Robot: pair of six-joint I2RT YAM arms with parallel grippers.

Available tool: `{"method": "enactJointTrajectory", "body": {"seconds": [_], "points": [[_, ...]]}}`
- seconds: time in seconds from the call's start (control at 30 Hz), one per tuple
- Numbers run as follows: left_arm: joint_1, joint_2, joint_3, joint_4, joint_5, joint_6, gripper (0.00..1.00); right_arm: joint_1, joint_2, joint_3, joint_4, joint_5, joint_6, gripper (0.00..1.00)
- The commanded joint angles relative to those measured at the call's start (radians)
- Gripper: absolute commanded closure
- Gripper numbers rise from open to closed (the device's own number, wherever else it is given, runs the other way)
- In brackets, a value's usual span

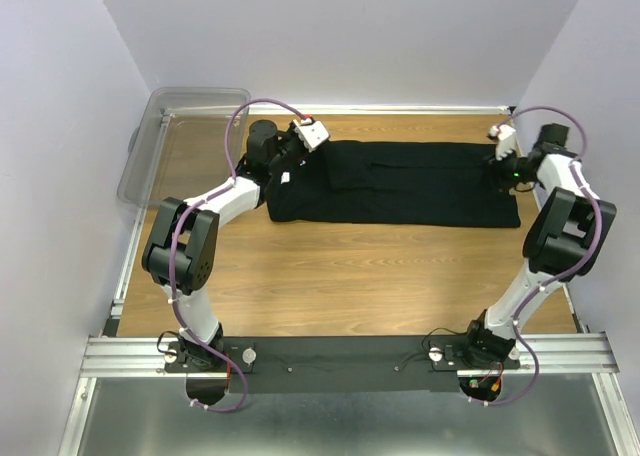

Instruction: Fold and stack the t-shirts

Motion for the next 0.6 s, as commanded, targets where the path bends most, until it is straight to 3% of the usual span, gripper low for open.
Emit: {"method": "enactJointTrajectory", "body": {"seconds": [0.0,0.17,0.57], "points": [[0.007,0.015,0.045,-0.001,0.005,0.000,1.00,0.102,-0.098,-0.089,-0.014,-0.123,-0.050,0.46],[-0.002,0.052,0.082,-0.012,0.001,0.015,1.00,0.186,-0.150,-0.118,-0.013,-0.207,0.013,0.45],[-0.078,0.179,0.262,-0.089,-0.018,0.080,1.00,0.199,-0.172,-0.184,0.010,-0.239,0.085,0.41]]}}
